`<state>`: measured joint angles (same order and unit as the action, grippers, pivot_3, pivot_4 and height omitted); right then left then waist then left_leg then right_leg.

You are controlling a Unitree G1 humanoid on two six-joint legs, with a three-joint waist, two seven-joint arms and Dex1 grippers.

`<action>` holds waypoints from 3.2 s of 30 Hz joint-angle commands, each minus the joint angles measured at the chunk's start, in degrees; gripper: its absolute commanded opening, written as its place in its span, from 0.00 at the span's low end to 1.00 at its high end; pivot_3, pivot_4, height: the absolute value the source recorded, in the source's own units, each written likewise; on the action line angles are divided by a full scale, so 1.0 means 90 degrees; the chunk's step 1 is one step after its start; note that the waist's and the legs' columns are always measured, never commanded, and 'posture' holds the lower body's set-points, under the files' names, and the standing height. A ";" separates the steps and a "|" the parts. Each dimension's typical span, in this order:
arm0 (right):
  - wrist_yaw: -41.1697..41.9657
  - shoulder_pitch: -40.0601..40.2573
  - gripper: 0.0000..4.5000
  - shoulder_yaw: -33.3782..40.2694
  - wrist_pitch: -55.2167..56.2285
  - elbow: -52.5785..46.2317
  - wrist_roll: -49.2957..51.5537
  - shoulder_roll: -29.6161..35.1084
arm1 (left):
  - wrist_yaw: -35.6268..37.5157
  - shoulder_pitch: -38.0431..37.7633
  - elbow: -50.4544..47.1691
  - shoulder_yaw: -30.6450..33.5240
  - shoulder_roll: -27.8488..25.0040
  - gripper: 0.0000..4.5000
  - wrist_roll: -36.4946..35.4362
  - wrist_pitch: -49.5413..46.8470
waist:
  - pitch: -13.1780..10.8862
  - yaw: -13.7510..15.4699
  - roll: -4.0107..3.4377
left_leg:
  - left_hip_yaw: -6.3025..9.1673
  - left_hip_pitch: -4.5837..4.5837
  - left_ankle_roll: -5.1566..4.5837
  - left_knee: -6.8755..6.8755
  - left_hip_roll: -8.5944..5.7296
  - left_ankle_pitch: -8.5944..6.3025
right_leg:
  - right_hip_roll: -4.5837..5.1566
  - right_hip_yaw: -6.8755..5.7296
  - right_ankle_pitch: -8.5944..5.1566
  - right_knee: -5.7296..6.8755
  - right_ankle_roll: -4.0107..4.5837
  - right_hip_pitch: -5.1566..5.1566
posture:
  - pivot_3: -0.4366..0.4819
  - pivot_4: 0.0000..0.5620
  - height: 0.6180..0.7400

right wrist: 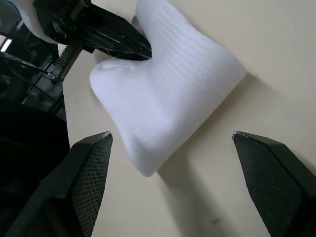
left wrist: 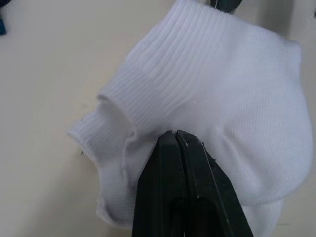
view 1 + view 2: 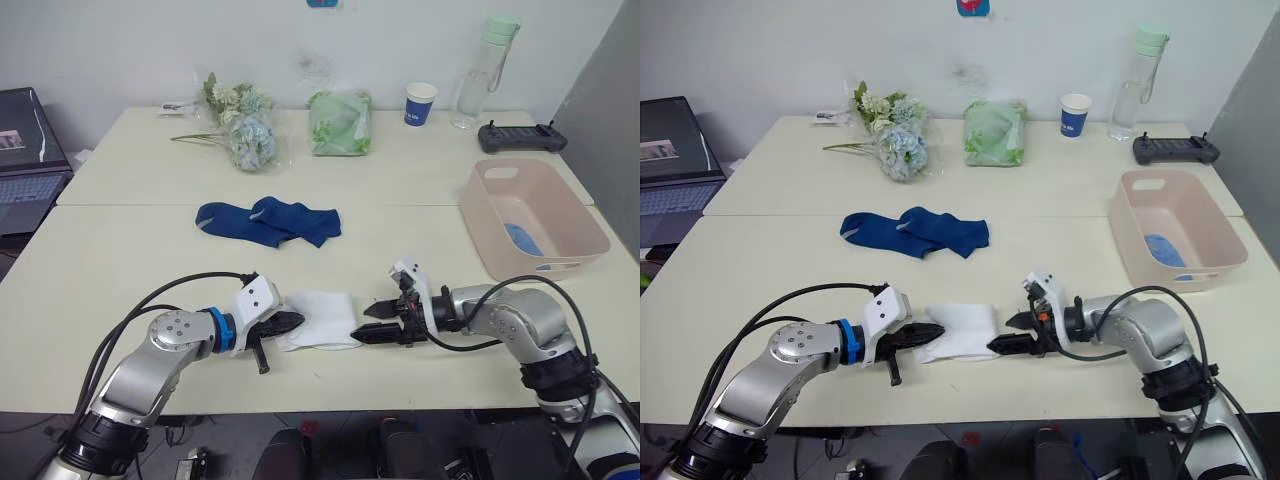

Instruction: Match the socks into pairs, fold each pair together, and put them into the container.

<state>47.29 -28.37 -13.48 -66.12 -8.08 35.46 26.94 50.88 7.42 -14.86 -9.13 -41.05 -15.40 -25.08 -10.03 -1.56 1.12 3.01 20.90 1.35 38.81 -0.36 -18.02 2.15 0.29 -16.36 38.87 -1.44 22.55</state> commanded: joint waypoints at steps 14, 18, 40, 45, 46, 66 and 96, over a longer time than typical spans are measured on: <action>-0.0420 -0.0684 0.55 0.0458 -0.0583 0.1462 0.0251 -0.1547 | 0.0148 -0.0329 -0.0414 0.0295 -0.0088 0.00 -0.0162 -0.0162 | 0.0001 -0.0019 -0.0002 | 0.0002 0.0000 0.0000 -0.0002 0.0002 0.0000 | -0.0002 -0.0001 0.0000 0.0003 0.0000 0.0006 | 0.48 0.27 1.00; -0.0410 -0.0690 0.23 0.0451 -0.0533 0.1484 0.0222 -0.1553 | 0.0144 -0.0348 -0.0541 0.0453 0.0011 0.00 -0.0374 -0.0209 | 0.0001 -0.0019 -0.0001 | 0.0001 0.0001 0.0000 -0.0002 0.0002 0.0000 | -0.0001 -0.0001 0.0000 0.0002 0.0000 0.0006 | 0.48 0.27 1.00; -0.1040 -0.2423 0.00 0.3236 0.1048 0.1327 -0.0547 0.2585 | -0.1551 0.3276 -0.0663 0.0938 0.2048 0.99 -0.2520 -0.1702 | -0.0013 0.0096 0.0005 | -0.0027 0.0040 -0.0002 0.0003 -0.0007 -0.0001 | 0.0002 0.0013 0.0003 -0.0025 -0.0006 0.0023 | 0.48 0.27 1.00; -0.0640 -0.2813 0.00 0.1692 0.4569 0.2809 -0.3074 0.4052 | -0.1476 0.4100 -0.0104 0.0436 0.2760 0.99 -0.2270 -0.1375 | -0.0016 0.0123 0.0002 | -0.0042 0.0073 -0.0001 0.0017 -0.0010 0.0001 | -0.0003 0.0023 0.0004 0.0004 -0.0007 0.0074 | 0.48 0.27 1.00; -0.0598 -0.2952 0.00 0.1361 0.5322 0.3257 -0.3557 0.4184 | -0.1496 0.4238 0.0056 0.0327 0.2894 0.99 -0.2141 -0.1261 | -0.0016 0.0104 0.0003 | -0.0046 0.0072 -0.0001 0.0017 -0.0010 0.0002 | -0.0004 0.0026 0.0005 0.0001 -0.0008 0.0073 | 0.48 0.27 1.00; 0.1317 -0.3596 0.00 -0.0651 0.9925 0.6955 -0.6244 0.3556 | -0.1458 0.3805 -0.0195 0.0133 0.2956 0.99 -0.1802 -0.1160 | -0.0023 0.0014 -0.0002 | -0.0093 0.0057 0.0032 0.0022 -0.0005 0.0020 | 0.0003 0.0074 0.0013 0.0004 -0.0019 0.0079 | 0.48 0.27 1.00; 0.2527 -0.4623 0.31 -0.0232 0.8892 0.7881 -0.6111 0.3349 | -0.1171 0.3750 -0.0185 0.0052 0.2747 1.00 -0.1751 -0.1150 | -0.0023 0.0002 -0.0005 | -0.0092 0.0059 0.0034 0.0022 -0.0008 0.0020 | 0.0010 0.0071 0.0014 0.0007 -0.0017 0.0079 | 0.48 0.27 1.00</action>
<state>70.72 -69.42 -16.03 13.22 62.99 -19.48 56.83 40.14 41.06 -13.81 -8.59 -16.22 -31.24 -35.88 -10.24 -1.54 1.08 2.18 21.42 1.66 39.01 -0.42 -17.84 2.23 0.93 -16.24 38.94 -1.59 23.27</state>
